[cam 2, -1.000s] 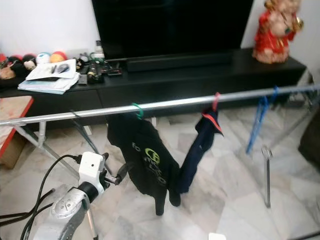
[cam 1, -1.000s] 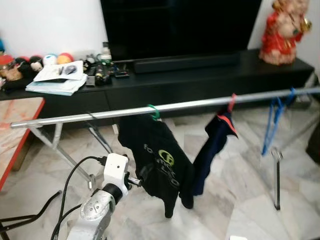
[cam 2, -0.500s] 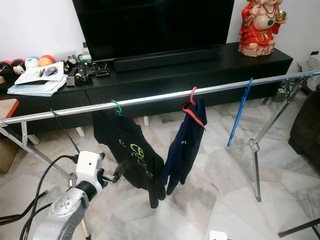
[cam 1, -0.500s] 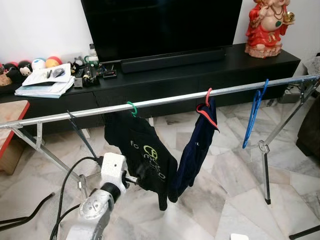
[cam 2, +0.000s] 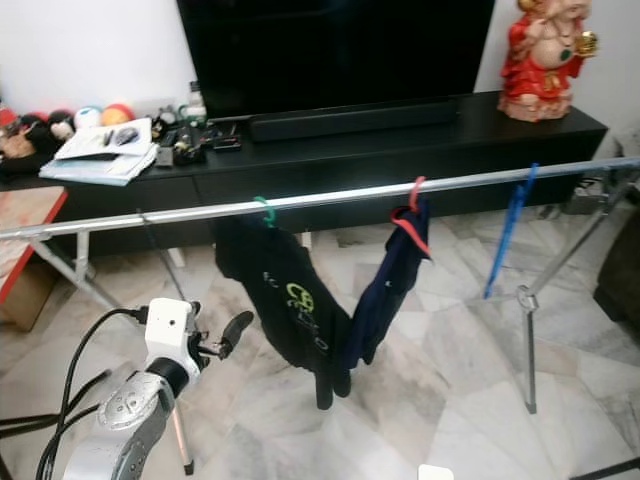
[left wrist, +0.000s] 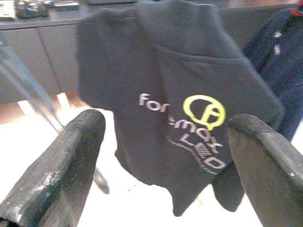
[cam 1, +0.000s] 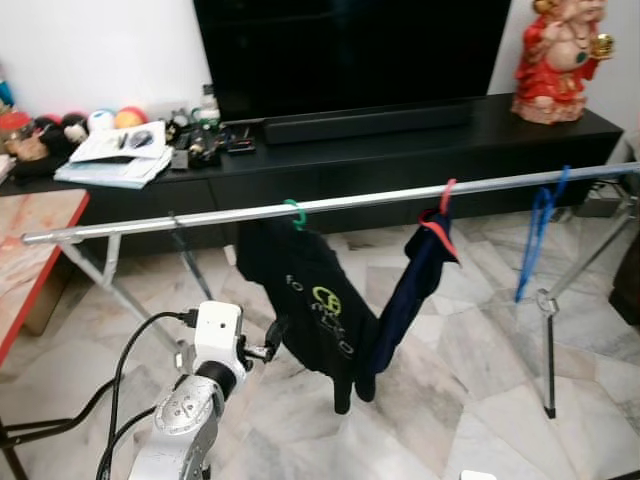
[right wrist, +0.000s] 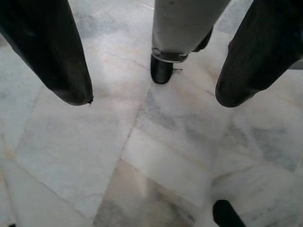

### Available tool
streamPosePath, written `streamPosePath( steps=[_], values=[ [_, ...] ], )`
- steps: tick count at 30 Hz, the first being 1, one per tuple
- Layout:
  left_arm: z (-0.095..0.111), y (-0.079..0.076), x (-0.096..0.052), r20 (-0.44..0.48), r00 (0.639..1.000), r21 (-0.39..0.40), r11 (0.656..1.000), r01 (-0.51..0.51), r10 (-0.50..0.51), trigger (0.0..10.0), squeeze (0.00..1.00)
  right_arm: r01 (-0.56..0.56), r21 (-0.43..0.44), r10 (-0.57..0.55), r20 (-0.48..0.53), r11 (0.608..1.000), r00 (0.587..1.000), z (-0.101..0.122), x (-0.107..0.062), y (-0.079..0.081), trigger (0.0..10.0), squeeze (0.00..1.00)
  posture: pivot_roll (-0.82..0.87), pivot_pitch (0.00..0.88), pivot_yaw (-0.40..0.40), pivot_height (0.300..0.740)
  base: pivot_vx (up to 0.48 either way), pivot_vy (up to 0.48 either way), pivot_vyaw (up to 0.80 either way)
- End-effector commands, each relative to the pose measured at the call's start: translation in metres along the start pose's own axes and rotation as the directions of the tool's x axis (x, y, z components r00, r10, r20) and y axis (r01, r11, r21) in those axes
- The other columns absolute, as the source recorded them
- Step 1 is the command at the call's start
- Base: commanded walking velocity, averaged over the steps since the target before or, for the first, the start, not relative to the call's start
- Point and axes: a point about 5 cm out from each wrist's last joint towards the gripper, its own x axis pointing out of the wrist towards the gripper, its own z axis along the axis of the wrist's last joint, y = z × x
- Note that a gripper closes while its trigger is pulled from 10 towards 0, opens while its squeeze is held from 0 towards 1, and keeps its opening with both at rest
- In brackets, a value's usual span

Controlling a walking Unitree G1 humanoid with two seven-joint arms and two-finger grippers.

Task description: Hang hanger

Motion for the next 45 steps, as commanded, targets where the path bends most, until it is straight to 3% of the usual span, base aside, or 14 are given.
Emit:
streamPosePath(
  steps=[1,11,20,35,45],
  values=[
    [-0.003,0.004,-0.001,-0.016,1.000,-0.007,1.000,-0.016,0.016,10.0,0.00,0.001,-0.001,-0.001,-0.022,1.000,1.000,-0.010,-0.002,-0.002,10.0,0.00,0.08,0.064,0.048,0.740,0.251,0.255,0.00],
    [-0.001,0.002,0.000,-0.008,1.000,-0.010,1.000,-0.013,0.013,10.0,0.00,0.025,0.001,-0.025,-0.029,1.000,0.999,-0.017,-0.004,-0.028,10.0,0.00,0.08,0.063,0.043,0.740,0.272,0.200,0.00],
    [0.004,-0.006,0.000,0.023,0.999,0.033,0.998,0.047,-0.048,10.0,0.00,0.017,0.001,-0.017,-0.028,1.000,0.999,-0.016,-0.003,-0.021,10.0,0.00,0.08,0.062,0.045,0.740,0.104,0.000,0.00],
    [0.003,-0.001,0.000,0.007,0.999,0.051,0.998,0.031,-0.031,10.0,0.00,0.007,0.002,-0.007,-0.023,1.000,1.000,-0.013,-0.003,-0.012,10.0,0.00,0.09,0.058,0.050,0.740,0.000,0.000,0.00],
    [0.003,-0.003,0.001,0.007,0.999,0.069,0.997,0.046,-0.047,10.0,0.00,0.009,0.009,-0.009,-0.023,1.000,1.000,-0.014,-0.003,-0.014,10.0,0.00,0.09,0.052,0.052,0.740,0.336,0.000,0.00]
  ],
)
